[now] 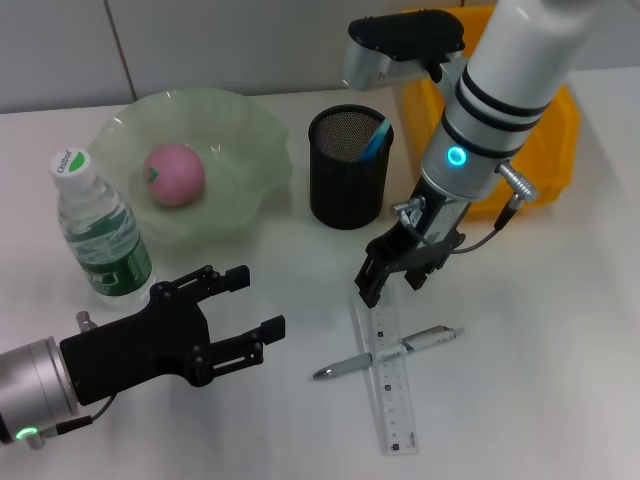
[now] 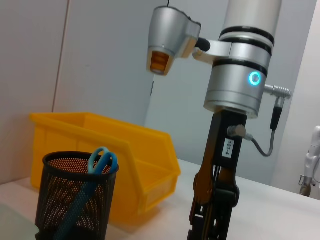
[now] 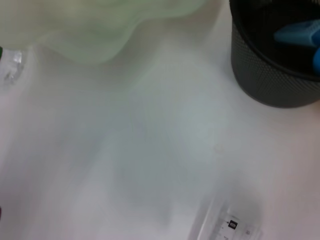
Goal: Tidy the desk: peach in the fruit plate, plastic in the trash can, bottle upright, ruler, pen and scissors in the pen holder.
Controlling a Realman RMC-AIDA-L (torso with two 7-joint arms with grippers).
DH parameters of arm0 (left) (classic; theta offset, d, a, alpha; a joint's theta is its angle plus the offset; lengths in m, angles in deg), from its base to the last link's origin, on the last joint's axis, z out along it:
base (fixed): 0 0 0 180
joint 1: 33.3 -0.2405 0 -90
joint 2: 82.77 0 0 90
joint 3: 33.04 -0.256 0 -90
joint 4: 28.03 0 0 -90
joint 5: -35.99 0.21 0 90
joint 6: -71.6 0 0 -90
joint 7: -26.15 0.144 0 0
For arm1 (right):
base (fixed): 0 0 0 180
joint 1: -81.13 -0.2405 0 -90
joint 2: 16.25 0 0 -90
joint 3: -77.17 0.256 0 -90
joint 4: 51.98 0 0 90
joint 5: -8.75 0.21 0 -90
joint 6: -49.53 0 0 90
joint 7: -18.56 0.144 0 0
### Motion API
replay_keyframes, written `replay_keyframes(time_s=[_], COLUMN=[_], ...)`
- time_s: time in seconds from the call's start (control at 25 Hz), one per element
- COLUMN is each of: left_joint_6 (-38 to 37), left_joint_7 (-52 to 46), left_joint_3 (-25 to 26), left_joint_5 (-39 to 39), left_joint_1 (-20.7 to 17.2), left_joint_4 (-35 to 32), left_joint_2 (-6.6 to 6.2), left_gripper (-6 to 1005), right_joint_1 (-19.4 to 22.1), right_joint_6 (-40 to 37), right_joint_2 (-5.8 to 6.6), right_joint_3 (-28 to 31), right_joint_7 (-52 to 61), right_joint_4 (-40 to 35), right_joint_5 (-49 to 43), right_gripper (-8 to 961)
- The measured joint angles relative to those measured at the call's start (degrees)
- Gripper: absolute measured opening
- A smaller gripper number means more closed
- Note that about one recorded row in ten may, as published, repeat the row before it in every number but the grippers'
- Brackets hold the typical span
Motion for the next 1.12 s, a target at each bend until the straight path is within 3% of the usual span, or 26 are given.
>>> replay_keyframes(time_s=[1.12], left_joint_6=[-0.01], left_joint_7=[0.52], left_joint_3=[0.26], left_joint_5=[2.58], left_joint_1=[-0.09], left_joint_4=[0.00], left_joint_2=[0.27], left_gripper=[785], right_joint_1=[-1.46], right_joint_6=[4.26], right_joint_2=[-0.42], right_joint_3=[-3.13], right_joint_7=[-0.67], right_joint_4=[5.60], right_joint_5=[1.74], right_gripper=[574])
